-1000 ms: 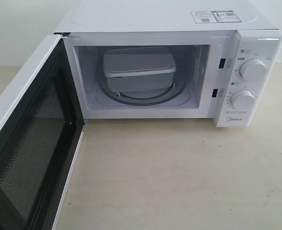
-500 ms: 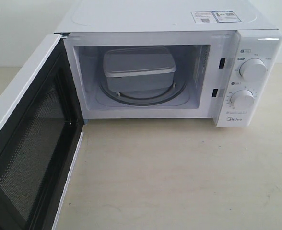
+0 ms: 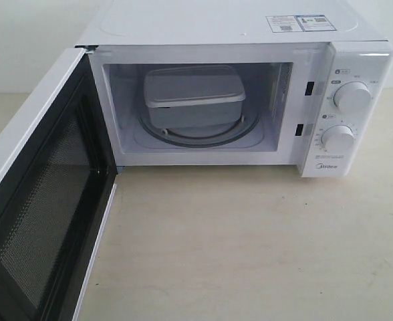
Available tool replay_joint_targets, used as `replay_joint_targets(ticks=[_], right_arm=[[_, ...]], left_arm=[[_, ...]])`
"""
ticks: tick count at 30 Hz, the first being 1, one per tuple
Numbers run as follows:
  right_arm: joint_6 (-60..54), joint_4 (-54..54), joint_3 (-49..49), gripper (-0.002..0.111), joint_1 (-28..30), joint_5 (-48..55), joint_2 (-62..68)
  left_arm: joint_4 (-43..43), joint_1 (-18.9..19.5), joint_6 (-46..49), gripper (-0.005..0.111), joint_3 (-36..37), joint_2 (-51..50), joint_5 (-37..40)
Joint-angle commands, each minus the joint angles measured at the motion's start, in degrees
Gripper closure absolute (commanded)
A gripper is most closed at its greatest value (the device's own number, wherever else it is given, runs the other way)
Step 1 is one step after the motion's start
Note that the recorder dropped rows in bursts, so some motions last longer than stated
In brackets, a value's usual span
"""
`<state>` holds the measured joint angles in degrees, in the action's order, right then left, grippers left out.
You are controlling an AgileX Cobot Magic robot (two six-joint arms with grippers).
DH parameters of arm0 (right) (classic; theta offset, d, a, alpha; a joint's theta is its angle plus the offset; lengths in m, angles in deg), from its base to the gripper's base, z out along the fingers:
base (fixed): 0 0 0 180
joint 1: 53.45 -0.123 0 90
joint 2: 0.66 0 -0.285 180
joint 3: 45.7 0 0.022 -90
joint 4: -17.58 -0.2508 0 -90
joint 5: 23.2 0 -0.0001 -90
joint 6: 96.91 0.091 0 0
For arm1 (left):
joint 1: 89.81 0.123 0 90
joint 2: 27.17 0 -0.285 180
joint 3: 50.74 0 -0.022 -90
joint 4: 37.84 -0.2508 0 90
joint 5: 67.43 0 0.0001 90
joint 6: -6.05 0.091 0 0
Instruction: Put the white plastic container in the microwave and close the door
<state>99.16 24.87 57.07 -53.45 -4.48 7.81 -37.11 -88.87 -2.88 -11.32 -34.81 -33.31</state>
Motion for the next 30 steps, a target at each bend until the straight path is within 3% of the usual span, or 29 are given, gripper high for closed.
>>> replay_joint_targets(ticks=[1,5,9,16,19,25,30], right_arm=[[0.0,0.02,0.02,0.108,0.17,-0.25,-0.13],[0.1,0.02,0.02,0.108,0.17,-0.25,-0.13],[0.1,0.02,0.02,0.108,0.17,-0.25,-0.13],[0.1,0.02,0.02,0.108,0.17,-0.25,-0.13],[0.21,0.02,0.02,0.108,0.17,-0.25,-0.13],[0.04,0.02,0.02,0.108,0.17,-0.25,-0.13],[0.04,0.02,0.02,0.108,0.17,-0.25,-0.13]], left_arm=[[7.43,-0.19,-0.55,0.102,-1.16,-0.44,4.25],[10.26,-0.19,-1.36,0.102,-2.24,-9.35,19.08],[12.81,-0.19,3.35,0.102,-5.45,-20.65,23.67],[22.96,-0.19,16.52,0.102,-17.97,-41.81,35.8],[23.13,-0.19,19.18,0.102,-20.59,-48.36,35.84],[31.58,-0.34,30.58,0.102,-19.52,-57.0,35.84],[30.09,-0.34,31.13,0.102,-19.52,-59.86,35.84]])
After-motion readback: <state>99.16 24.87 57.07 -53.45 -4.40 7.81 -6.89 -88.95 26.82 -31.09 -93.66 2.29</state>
